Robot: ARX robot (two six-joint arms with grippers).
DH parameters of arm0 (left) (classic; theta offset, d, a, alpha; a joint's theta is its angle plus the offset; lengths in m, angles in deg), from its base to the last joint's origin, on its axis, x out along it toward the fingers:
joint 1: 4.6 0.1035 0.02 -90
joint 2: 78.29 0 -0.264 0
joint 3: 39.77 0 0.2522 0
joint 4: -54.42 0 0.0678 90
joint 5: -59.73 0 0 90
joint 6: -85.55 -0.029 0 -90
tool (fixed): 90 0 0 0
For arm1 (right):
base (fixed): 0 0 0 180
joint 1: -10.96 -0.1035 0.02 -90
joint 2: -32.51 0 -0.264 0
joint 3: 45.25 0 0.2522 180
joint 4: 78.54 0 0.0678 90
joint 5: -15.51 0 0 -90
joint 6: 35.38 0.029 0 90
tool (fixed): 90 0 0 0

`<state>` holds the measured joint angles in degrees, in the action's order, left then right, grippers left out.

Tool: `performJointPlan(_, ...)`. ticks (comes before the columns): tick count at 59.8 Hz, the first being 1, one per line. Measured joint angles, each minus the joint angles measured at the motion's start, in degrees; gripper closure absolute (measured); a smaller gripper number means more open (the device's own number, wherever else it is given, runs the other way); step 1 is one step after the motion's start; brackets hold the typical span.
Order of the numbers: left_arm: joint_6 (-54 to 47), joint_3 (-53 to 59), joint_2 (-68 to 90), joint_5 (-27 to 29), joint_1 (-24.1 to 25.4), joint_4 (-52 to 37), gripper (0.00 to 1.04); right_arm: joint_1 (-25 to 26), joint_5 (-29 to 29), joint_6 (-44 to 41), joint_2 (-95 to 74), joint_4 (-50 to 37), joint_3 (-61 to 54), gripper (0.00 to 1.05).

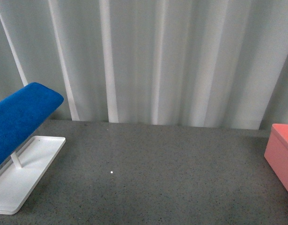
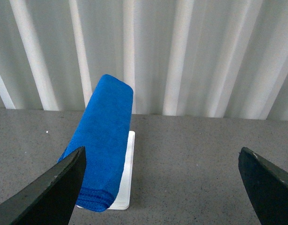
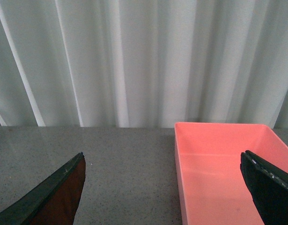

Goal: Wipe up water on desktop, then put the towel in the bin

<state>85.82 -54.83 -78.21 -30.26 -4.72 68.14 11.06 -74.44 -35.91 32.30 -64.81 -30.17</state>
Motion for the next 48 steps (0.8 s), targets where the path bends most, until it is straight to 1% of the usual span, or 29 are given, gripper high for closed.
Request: performJointPlan(48, 0.0, 0.0, 0.0, 0.0, 0.02, 0.0, 0.07, 0.0, 0.0, 0.0, 0.0, 0.0, 0.0, 0.07)
